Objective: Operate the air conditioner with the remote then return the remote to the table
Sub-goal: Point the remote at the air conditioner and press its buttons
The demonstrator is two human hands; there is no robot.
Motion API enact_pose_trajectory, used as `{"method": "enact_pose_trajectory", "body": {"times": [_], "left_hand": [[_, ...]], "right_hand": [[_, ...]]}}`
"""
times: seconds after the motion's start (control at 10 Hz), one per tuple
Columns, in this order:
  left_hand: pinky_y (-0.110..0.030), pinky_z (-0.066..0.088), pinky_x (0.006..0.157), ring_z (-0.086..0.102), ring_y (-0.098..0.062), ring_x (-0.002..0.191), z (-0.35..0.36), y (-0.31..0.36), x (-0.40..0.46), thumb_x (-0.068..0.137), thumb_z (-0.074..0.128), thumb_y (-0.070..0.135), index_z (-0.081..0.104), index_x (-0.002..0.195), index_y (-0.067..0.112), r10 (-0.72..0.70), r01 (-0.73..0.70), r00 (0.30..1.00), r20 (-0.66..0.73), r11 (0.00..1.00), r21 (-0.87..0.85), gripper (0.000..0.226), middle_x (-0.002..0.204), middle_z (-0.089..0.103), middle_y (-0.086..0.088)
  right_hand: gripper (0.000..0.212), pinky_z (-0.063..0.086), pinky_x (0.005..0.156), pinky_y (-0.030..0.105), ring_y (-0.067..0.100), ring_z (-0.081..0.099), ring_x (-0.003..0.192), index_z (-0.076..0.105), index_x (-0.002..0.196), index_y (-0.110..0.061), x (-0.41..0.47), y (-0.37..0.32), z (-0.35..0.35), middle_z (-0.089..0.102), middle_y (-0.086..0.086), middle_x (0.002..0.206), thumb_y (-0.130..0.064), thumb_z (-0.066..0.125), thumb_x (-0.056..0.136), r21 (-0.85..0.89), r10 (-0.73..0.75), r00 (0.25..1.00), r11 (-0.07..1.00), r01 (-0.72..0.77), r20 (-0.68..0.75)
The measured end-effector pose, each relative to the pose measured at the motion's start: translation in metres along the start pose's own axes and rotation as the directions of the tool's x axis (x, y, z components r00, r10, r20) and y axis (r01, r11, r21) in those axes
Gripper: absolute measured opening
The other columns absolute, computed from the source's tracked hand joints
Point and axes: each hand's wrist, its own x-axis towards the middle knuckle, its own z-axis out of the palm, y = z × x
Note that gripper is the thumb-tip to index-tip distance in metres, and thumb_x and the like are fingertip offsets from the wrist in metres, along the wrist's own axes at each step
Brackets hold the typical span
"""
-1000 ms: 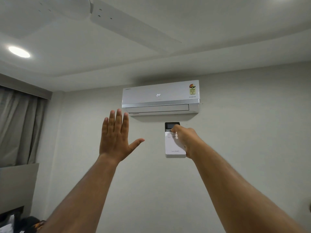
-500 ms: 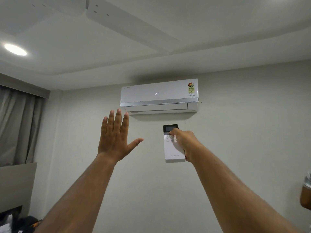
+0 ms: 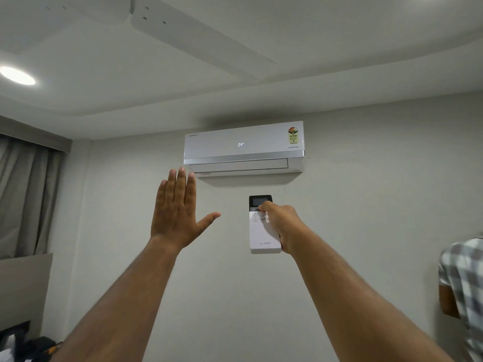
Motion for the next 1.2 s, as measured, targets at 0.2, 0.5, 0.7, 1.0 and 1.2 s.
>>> {"method": "enact_pose_trajectory", "body": {"times": [0.2,0.5,0.7,1.0,1.2], "left_hand": [[-0.048,0.007,0.124,0.004,-0.036,0.153,-0.003,0.0,-0.001,0.081,0.023,0.08,0.003,0.154,0.003,0.008,-0.008,1.0,-0.004,1.0,0.003,0.108,0.164,0.007,-0.021],[-0.049,0.007,0.124,0.004,-0.036,0.153,-0.008,-0.002,-0.001,0.082,0.024,0.08,0.004,0.155,0.003,0.002,-0.002,1.0,-0.012,1.0,-0.003,0.108,0.164,0.007,-0.021],[-0.049,0.007,0.124,0.002,-0.036,0.153,-0.007,-0.006,-0.003,0.081,0.023,0.08,0.001,0.155,0.004,0.004,-0.004,1.0,-0.023,1.0,0.004,0.108,0.164,0.005,-0.021],[-0.051,0.011,0.123,0.004,-0.036,0.153,-0.01,-0.013,0.004,0.081,0.024,0.08,0.003,0.155,0.004,-0.005,0.004,0.999,-0.038,1.0,-0.011,0.109,0.164,0.006,-0.021],[-0.051,0.011,0.123,0.005,-0.037,0.152,-0.008,-0.01,0.005,0.081,0.024,0.08,0.004,0.155,0.003,-0.005,0.005,0.999,-0.035,1.0,-0.003,0.108,0.164,0.008,-0.021]], "right_hand": [[0.011,0.05,0.053,0.03,0.027,0.06,0.054,0.059,0.081,-0.006,-0.003,-0.001,-0.002,0.061,0.01,0.069,-0.017,0.058,0.084,-0.01,0.005,1.0,1.0,-0.005,-0.021],[0.011,0.05,0.045,0.025,0.025,0.059,0.049,0.058,0.082,-0.006,-0.008,-0.01,-0.001,0.061,0.01,0.069,-0.016,0.059,0.084,-0.025,-0.01,0.999,1.0,0.009,-0.032],[0.011,0.05,0.05,0.028,0.027,0.06,0.052,0.058,0.083,-0.006,-0.008,-0.01,0.002,0.061,0.012,0.071,-0.017,0.058,0.084,-0.033,-0.005,1.0,0.999,0.004,-0.03],[0.013,0.051,0.054,0.032,0.028,0.061,0.054,0.058,0.088,-0.004,-0.003,-0.011,0.004,0.062,0.013,0.074,-0.016,0.058,0.085,-0.022,-0.015,1.0,1.0,0.014,-0.026],[0.013,0.051,0.052,0.031,0.028,0.06,0.054,0.058,0.089,-0.004,-0.002,-0.013,0.004,0.062,0.014,0.076,-0.016,0.058,0.085,-0.024,-0.018,1.0,1.0,0.018,-0.019]]}}
